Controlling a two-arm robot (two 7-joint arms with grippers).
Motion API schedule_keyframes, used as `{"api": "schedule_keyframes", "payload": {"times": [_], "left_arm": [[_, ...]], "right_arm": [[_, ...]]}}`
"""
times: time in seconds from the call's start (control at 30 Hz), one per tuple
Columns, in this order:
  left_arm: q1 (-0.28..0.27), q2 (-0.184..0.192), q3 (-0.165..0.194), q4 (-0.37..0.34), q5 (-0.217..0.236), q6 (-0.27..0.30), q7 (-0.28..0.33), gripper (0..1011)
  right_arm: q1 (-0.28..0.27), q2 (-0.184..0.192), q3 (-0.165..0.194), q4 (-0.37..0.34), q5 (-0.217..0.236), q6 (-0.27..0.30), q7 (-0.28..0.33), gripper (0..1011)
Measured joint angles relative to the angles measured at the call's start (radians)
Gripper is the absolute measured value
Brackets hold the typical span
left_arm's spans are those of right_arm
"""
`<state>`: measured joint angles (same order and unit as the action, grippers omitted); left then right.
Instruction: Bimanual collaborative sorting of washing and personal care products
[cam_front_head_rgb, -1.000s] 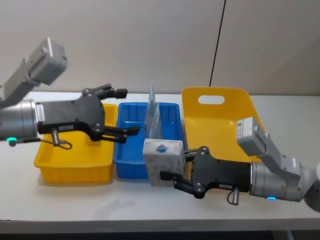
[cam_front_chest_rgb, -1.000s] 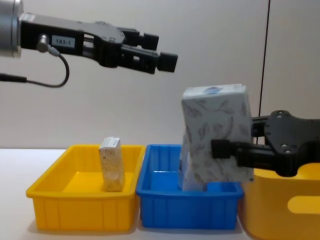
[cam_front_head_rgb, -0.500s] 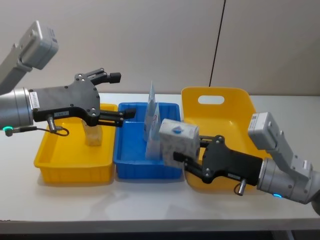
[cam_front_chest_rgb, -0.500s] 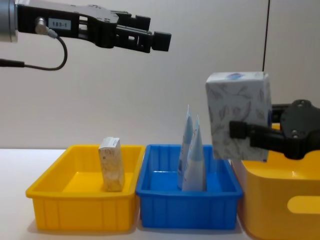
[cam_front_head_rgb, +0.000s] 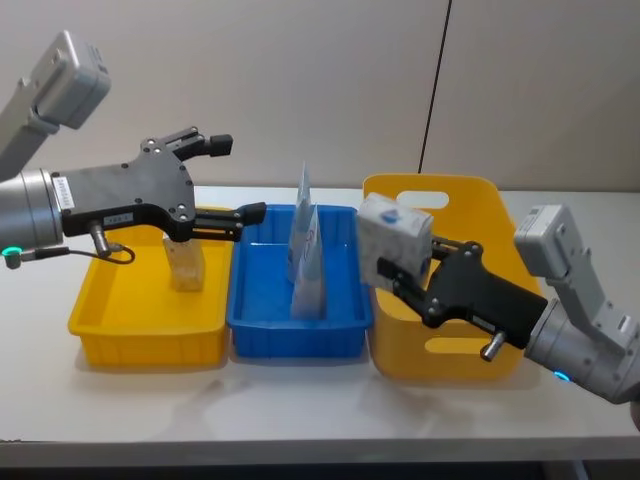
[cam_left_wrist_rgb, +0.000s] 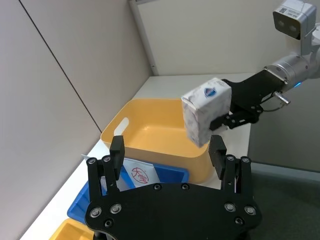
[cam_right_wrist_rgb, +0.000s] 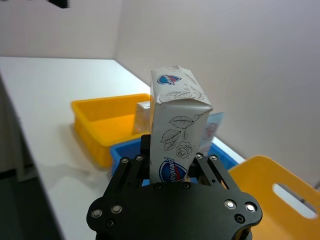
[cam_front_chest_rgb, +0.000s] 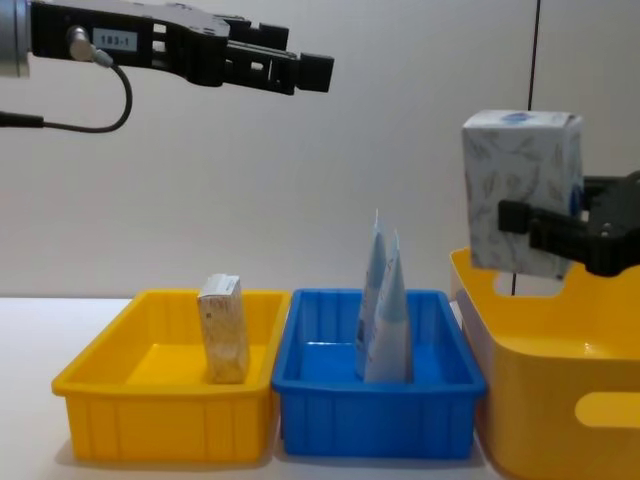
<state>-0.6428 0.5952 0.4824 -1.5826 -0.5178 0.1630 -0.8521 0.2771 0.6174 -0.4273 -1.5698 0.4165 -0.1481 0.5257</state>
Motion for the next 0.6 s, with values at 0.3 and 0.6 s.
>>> {"api": "schedule_keyframes", "payload": {"times": [0.3, 0.6], "left_arm": [[0.001, 0.001, -0.002, -0.003, -0.001, 0.005, 0.011, 1003], [0.002, 0.002, -0.003, -0.004, -0.002, 0.006, 0.016, 1003]], "right_arm": [[-0.028, -0.021, 0.039, -0.020, -0.048, 0.030, -0.134, 347], [-0.049, -0.048, 0.073, -0.033, -0.100, 0.072, -0.263, 347]]}}
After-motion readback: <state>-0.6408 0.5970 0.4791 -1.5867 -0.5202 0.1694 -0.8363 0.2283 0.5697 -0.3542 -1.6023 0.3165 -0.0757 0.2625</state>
